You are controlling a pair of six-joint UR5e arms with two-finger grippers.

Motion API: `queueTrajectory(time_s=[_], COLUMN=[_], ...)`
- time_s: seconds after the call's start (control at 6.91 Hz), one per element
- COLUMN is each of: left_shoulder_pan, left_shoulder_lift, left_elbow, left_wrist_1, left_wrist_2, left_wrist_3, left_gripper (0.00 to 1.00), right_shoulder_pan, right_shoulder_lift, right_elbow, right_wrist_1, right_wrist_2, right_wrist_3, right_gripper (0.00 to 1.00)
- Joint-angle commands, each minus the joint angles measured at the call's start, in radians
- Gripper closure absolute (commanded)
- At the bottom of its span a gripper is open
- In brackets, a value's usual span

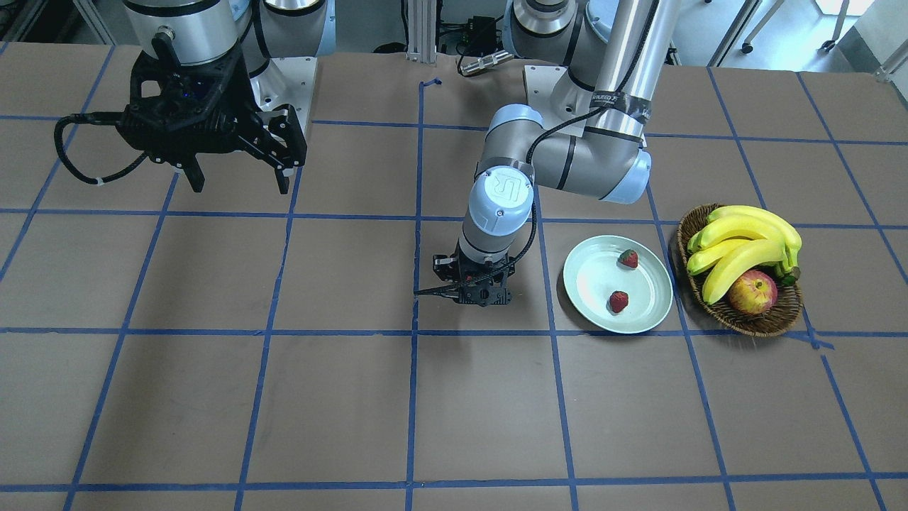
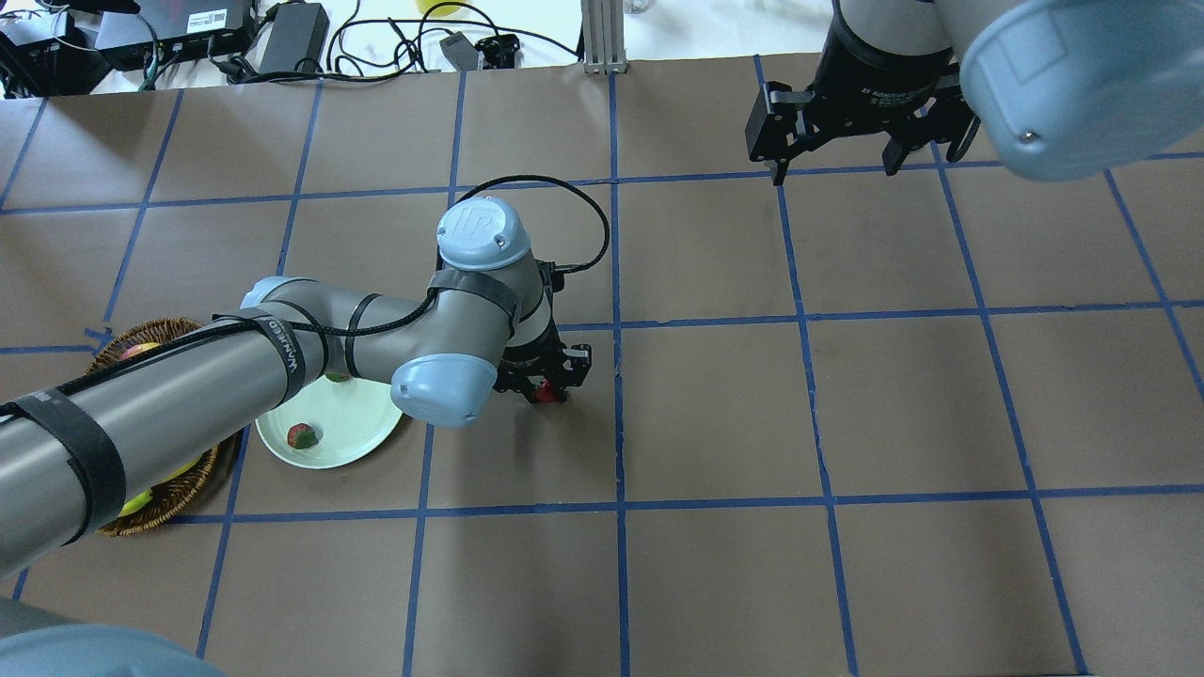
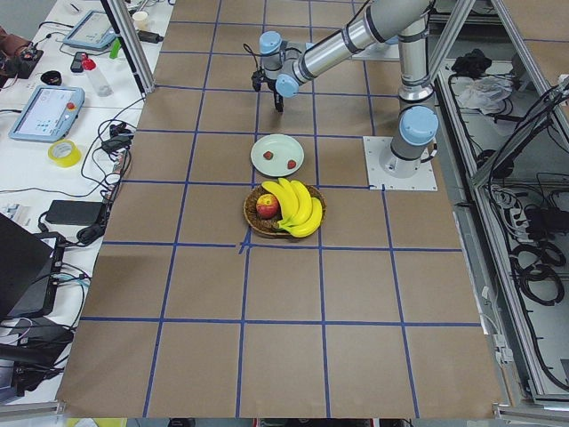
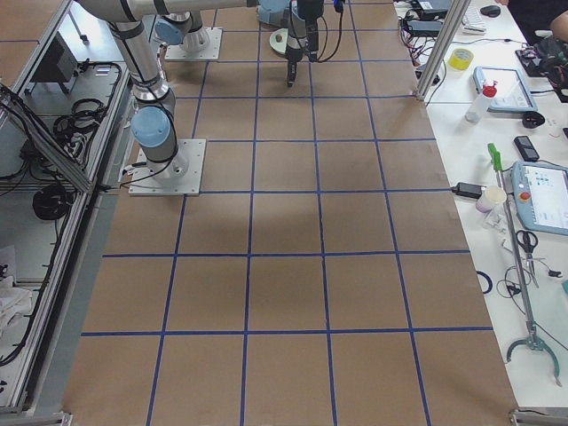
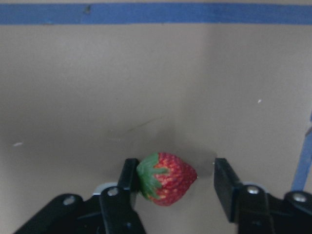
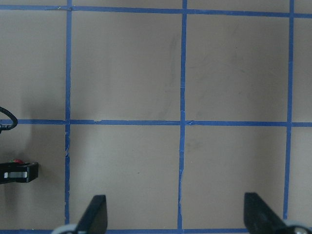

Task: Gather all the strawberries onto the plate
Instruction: 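Carry the strawberry over the plate and open the left gripper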

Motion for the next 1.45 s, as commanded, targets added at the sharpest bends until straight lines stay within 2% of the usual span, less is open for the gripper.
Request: queueTrajectory(time_s=[0.0,0.14,0.29,0.43,0.72,1.01,1.3], left_shoulder_pan=[0.001,0.009,0.038,0.116,0.286,0.411,0.425], left_shoulder_lift=[0.016,0.03,0.042,0.071,0.128,0.145,0.153], left_elbow=[0.007,0.01,0.029,0.035,0.034,-0.009,-0.077], left_wrist_1=[0.0,0.005,-0.01,-0.027,-0.089,-0.103,-0.101], left_wrist_2=[0.002,0.025,0.13,0.161,0.162,0.16,0.161], left_wrist_3=[0.008,0.027,0.121,0.195,0.38,0.551,0.556], left_gripper=[0.94,1.0,1.0,1.0,1.0,1.0,1.0], right_shoulder_pan=[0.002,0.002,0.002,0.002,0.002,0.005,0.007], right_shoulder_lift=[0.0,0.0,0.0,0.0,0.0,0.0,0.0], right_elbow=[0.0,0.0,0.0,0.0,0.002,0.002,0.004], right_wrist_1=[-0.001,-0.001,-0.001,-0.001,-0.001,-0.001,-0.001], right_wrist_2=[0.0,0.001,0.003,0.001,0.0,0.001,0.001], right_wrist_3=[-0.004,-0.004,-0.004,-0.023,-0.039,-0.036,-0.034], right_gripper=[0.0,0.0,0.0,0.0,0.0,0.0,0.0])
